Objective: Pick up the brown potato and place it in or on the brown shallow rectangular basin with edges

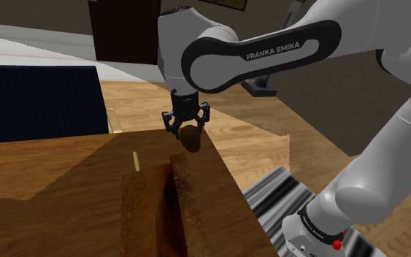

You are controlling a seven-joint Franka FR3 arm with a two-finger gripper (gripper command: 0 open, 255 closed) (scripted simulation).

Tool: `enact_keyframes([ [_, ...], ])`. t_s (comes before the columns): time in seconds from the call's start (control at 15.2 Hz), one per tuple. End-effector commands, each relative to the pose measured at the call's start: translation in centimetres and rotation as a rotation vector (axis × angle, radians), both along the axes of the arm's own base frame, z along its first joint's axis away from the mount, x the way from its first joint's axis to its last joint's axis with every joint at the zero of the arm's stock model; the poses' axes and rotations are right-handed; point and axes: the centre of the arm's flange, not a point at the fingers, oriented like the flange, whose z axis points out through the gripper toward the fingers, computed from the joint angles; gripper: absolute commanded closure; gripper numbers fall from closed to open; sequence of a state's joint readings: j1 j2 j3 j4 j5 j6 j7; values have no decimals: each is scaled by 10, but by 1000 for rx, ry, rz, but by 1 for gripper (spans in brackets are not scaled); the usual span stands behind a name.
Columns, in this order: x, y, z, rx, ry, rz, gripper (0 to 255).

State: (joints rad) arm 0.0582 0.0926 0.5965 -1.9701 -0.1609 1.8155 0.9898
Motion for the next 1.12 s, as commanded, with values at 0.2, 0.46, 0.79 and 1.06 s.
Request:
enact_keyframes([
  [0.2,-1,0,26,0,0,0,255],
  [0.46,-1,0,47,0,0,0,255],
  [0.79,-1,0,73,0,0,0,255],
  [1.06,-20,18,82,0,0,0,255],
])
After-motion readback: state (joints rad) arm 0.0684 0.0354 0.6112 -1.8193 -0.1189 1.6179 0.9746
